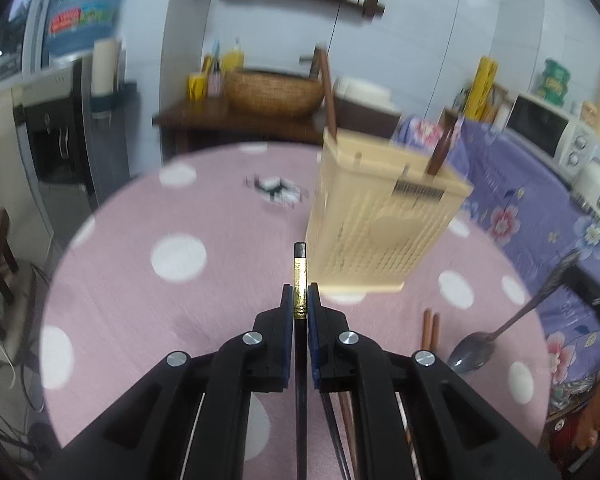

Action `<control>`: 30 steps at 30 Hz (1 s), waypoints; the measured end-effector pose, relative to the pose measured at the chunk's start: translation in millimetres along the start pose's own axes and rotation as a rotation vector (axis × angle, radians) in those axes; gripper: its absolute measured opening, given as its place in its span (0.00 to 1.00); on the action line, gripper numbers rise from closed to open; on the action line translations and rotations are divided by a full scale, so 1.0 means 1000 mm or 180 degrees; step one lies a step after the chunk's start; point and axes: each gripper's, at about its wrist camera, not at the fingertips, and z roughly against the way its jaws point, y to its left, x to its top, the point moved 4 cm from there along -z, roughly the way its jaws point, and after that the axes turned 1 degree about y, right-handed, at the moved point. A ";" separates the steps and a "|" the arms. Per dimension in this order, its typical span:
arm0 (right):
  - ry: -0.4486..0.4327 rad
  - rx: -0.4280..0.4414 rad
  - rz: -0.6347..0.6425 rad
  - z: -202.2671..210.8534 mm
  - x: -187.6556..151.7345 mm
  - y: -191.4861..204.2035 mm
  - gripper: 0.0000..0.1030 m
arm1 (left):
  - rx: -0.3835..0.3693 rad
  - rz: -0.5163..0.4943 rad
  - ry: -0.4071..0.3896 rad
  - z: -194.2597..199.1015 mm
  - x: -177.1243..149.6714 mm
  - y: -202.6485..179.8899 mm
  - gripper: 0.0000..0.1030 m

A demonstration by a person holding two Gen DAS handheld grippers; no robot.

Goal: Organize utensils
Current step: 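Lift the black chopstick into the holder with the left gripper while the right inserts the spoon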

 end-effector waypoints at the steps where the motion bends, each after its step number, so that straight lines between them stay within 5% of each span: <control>1: -0.0002 0.0027 -0.0015 0.001 0.004 0.000 0.02 | -0.0021 0.0009 -0.0089 0.011 0.008 0.002 0.08; 7: -0.0034 0.0083 0.0003 0.000 0.021 0.006 0.02 | -0.0005 0.0047 -0.0439 0.041 0.044 0.010 0.08; 17: 0.0019 0.0170 -0.0042 -0.007 0.038 0.005 0.02 | -0.0029 0.0051 -0.0571 0.049 0.068 0.014 0.08; 30: -0.0549 -0.0118 0.0179 -0.009 0.172 0.016 0.02 | -0.0161 -0.0258 -0.1203 0.115 0.198 -0.052 0.08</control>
